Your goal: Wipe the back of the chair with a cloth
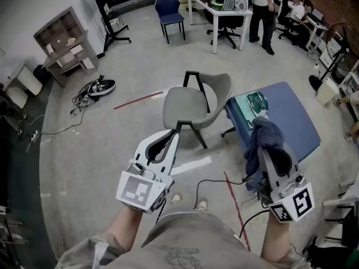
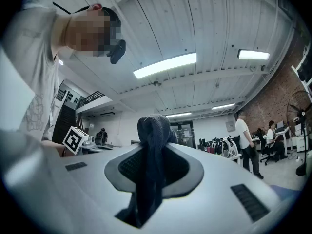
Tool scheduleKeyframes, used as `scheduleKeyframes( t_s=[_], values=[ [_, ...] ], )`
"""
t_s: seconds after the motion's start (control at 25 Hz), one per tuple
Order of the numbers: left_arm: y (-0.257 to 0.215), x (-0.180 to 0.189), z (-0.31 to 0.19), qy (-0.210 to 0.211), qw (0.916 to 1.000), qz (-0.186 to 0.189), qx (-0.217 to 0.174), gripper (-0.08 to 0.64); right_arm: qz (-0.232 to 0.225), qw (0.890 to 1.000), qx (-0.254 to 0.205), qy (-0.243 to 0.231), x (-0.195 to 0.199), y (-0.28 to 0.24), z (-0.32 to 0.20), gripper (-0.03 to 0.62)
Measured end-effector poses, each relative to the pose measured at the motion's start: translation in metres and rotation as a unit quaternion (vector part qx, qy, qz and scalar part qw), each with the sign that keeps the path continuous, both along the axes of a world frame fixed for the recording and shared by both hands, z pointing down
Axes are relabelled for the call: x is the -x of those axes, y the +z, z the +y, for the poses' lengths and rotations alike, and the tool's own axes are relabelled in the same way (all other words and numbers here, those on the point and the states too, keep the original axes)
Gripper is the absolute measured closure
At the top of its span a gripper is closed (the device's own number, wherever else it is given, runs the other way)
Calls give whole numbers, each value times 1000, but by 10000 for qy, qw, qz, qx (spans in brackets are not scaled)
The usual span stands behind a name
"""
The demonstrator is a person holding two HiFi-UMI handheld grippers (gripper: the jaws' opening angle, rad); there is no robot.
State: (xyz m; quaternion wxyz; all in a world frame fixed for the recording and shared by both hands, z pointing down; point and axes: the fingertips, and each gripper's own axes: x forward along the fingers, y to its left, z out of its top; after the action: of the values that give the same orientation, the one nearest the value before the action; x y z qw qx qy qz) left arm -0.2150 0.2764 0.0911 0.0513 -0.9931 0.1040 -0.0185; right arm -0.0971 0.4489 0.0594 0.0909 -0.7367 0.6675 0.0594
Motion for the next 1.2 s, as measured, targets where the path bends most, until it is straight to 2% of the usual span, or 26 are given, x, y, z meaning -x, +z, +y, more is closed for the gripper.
scheduleKeyframes(
  t_s=[0.16, 0.4, 0.56, 0.68, 0.72, 0.8, 0.84, 0.96, 1.2],
  values=[
    [0, -2, 6, 1, 10000, -23, -8, 532, -44, 10000, -4, 8, -3, 0, 6, 500],
    [6, -9, 14, -7, 10000, -38, -14, 532, 126, 9998, -35, -115, -6, 2, 13, 497],
    [6, -13, 19, -33, 10000, -4, 46, 532, -3, 9999, -19, -164, -14, 5, 16, 497],
    [12, -16, 18, -52, 9999, -112, 70, 531, -113, 9998, 8, -180, -20, 8, 18, 497],
    [16, -18, 17, -46, 9998, -195, 51, 524, -152, 9997, 25, -179, -23, 10, 18, 497],
    [25, -21, 13, -34, 9991, -411, -15, 400, -224, 9996, 71, -181, -27, 13, 15, 497],
    [29, -23, 11, -29, 9987, -511, -44, 383, -252, 9994, 97, -194, -28, 14, 13, 497],
    [41, -27, 4, -14, 9973, -726, -83, 350, -286, 9991, 206, -252, -31, 20, 7, 497],
    [66, -48, -18, 39, 9956, -912, -199, 341, -321, 9983, 422, -258, -52, 42, -15, 495]
  ],
)
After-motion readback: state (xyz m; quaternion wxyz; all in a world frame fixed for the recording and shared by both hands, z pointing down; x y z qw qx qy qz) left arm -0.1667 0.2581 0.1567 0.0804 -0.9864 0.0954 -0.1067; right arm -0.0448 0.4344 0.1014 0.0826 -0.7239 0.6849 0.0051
